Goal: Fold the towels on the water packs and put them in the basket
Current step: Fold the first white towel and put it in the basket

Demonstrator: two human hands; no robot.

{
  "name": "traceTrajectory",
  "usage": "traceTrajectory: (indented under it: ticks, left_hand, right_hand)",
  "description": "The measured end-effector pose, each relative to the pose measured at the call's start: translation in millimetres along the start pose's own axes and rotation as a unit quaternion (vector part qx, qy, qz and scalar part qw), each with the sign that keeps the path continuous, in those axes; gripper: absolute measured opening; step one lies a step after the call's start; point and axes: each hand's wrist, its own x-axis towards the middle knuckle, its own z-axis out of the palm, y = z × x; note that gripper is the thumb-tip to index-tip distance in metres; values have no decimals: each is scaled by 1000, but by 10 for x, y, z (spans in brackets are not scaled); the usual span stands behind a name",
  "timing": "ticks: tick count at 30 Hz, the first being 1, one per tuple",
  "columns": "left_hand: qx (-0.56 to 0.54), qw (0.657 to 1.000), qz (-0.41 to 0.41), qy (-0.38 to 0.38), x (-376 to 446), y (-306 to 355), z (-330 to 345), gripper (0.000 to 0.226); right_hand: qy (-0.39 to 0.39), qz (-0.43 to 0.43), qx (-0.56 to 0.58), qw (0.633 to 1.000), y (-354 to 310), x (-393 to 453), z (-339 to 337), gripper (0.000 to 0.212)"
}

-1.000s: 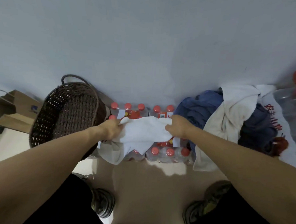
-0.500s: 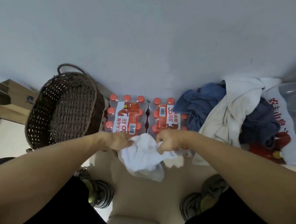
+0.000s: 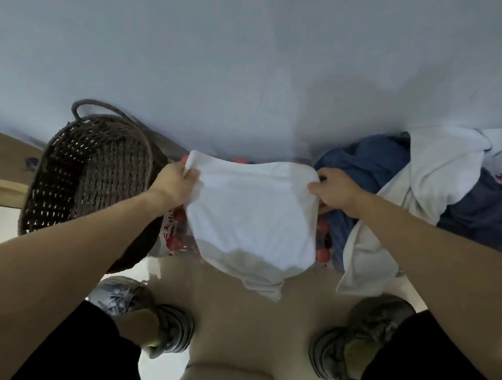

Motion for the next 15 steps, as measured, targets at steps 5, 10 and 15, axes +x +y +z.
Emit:
traceTrajectory:
  ticks: [5,10,15]
  left_hand:
    - [5,1000,-8,29,192,18,60,20]
    - [-37,993,-92,66,345,38,141,33]
    - [-134,984,-79,87,258,40,135,45]
  right_hand:
    - [108,-13,-47,993,55,127,37,18]
    - [163,11,-39,986,53,185,96,43]
    - [209,1,-73,975,-2,57,181,35]
